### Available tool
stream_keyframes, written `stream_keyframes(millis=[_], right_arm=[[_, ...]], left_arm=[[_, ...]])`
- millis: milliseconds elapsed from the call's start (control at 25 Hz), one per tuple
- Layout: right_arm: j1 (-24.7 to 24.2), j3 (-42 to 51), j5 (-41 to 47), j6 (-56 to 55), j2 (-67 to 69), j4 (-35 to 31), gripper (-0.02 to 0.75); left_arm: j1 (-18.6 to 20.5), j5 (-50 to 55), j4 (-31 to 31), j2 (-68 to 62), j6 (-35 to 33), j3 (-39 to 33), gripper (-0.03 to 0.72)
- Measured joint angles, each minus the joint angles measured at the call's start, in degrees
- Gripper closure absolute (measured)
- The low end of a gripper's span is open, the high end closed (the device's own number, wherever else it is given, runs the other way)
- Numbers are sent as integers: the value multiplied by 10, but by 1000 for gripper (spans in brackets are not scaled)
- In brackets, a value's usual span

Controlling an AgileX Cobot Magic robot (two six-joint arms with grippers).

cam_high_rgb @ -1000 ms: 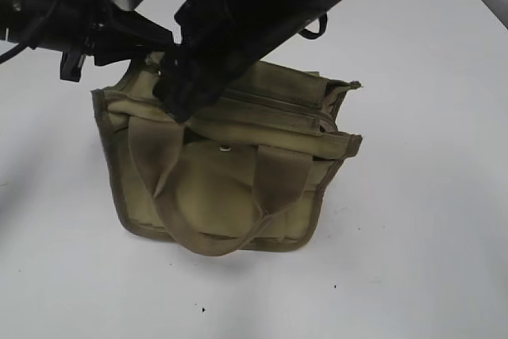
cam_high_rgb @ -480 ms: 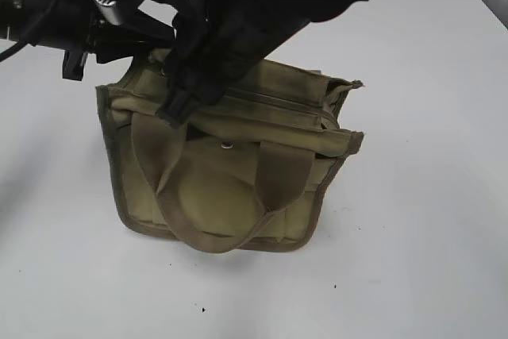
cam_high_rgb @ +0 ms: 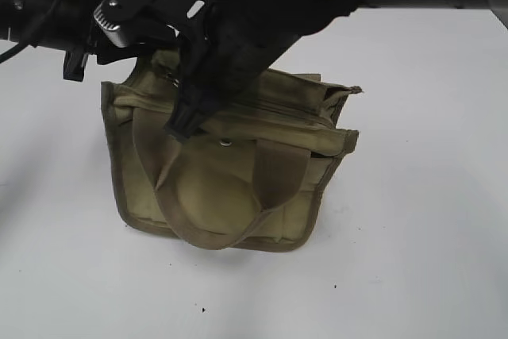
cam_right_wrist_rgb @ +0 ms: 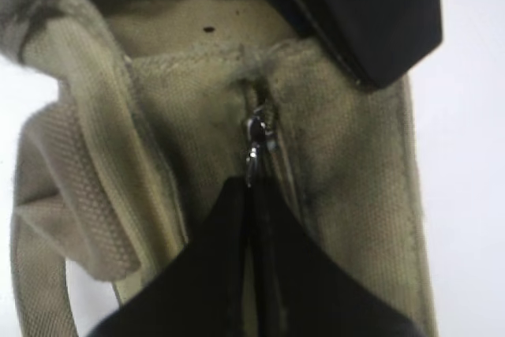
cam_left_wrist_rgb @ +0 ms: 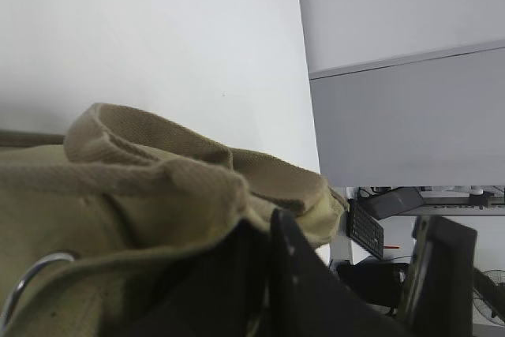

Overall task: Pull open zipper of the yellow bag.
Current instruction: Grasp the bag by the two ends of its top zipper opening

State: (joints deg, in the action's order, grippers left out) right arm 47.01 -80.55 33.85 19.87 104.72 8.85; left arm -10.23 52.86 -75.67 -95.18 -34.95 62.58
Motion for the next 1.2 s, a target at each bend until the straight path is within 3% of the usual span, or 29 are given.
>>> stream_keyframes(millis=[280, 560, 760, 1000, 1120, 1200], right_arm=[[-10, 0, 100, -16, -39, 14, 736], [-82, 0, 245, -31, -95, 0, 736], [-143, 0, 324, -19, -111, -52, 736], [-179, 0, 332, -25, -111, -122, 730], [-183, 0, 348, -42, -115, -121, 614], [-186, 1, 354, -57, -122, -117, 431]], left_arm=[[-1, 5, -5, 0, 0, 0, 659], [-1, 6, -13, 0, 0, 0, 659], [-1, 9, -13, 0, 0, 0, 659], [-1, 14, -13, 0, 1, 0, 658], [-1, 14, -13, 0, 1, 0, 598], [0, 17, -12, 1, 1, 3, 454]])
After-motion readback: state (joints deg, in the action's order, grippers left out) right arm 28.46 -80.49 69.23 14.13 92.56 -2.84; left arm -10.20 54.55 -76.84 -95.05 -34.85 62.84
